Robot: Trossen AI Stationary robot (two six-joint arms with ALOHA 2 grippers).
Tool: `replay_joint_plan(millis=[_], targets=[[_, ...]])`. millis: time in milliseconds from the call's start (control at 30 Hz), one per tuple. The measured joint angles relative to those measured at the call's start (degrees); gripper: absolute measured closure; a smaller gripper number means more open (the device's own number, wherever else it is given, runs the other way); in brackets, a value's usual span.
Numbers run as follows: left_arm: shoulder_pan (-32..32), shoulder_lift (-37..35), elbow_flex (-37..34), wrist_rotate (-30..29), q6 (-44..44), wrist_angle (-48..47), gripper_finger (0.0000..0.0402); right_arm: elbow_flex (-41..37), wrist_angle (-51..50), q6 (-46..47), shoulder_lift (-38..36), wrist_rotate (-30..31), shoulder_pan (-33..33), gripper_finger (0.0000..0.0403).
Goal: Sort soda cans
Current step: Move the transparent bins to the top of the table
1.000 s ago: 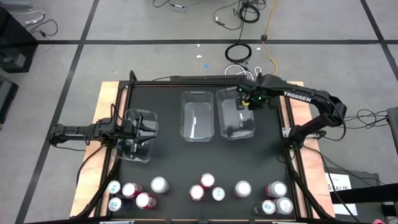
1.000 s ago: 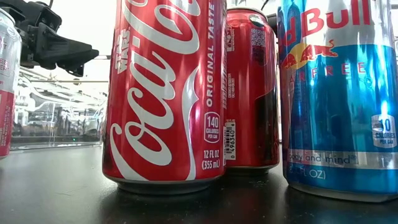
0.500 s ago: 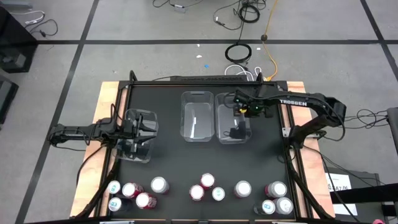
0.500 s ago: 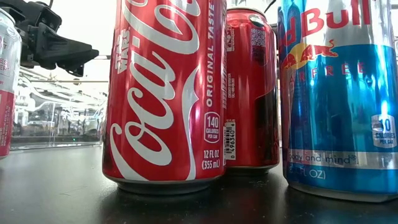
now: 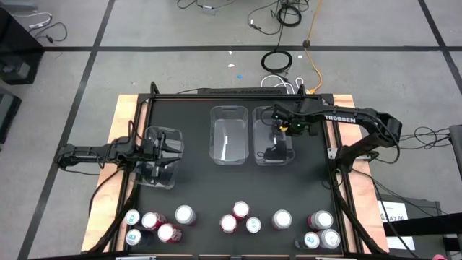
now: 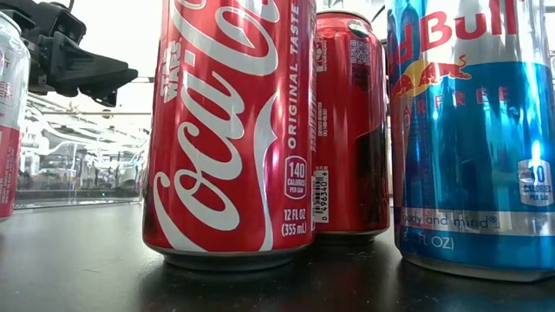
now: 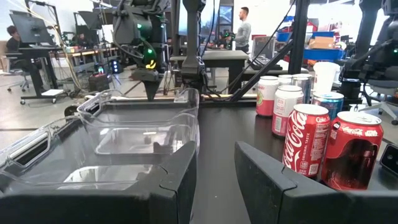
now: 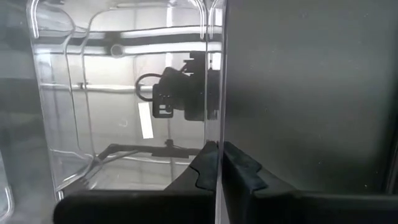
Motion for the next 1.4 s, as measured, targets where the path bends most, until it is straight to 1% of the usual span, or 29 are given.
replay_joint_plan(millis=[133, 267, 600, 767, 967, 1133, 1233, 1333, 1367, 1400], targets=[[0.0, 0.0, 0.0, 0.0, 0.0, 0.0, 0.0281, 0.0, 0.7, 0.2, 0.0, 0.0, 0.0, 0.0383], [0.0, 0.0, 0.0, 0.0, 0.0, 0.0, 0.0281, 0.0, 1.7, 1.0, 0.0, -1.4, 0.0, 0.0373], [0.0, 0.0, 0.0, 0.0, 0.0, 0.0, 0.0281, 0.0, 1.1, 1.0, -0.4, -1.6, 0.0, 0.0352], [0.0, 0.0, 0.0, 0.0, 0.0, 0.0, 0.0281, 0.0, 1.1, 0.8, -3.7, -1.6, 0.0, 0.034], [0.0, 0.0, 0.0, 0.0, 0.0, 0.0, 0.0281, 0.0, 1.1, 0.2, -11.1, -1.6, 0.7, 0.0337], [0.0, 0.0, 0.0, 0.0, 0.0, 0.0, 0.0281, 0.0, 1.1, -0.2, -18.2, -1.8, 4.8, 0.0337], [0.0, 0.0, 0.0, 0.0, 0.0, 0.0, 0.0281, 0.0, 2.4, -0.2, -22.0, -1.0, 9.0, 0.0337], [0.0, 0.0, 0.0, 0.0, -0.1, 0.1, 0.0281, 0.0, 5.0, 0.1, -24.9, 1.1, 13.8, 0.0337], [0.0, 0.0, 0.0, 0.0, -1.9, 0.2, 0.0281, 0.0, 6.1, 0.1, -25.6, 1.6, 15.5, 0.0337], [0.0, 0.0, 0.0, 0.0, -5.5, 0.2, 0.0281, 0.0, 7.1, 0.0, -26.2, 2.0, 17.1, 0.0337]])
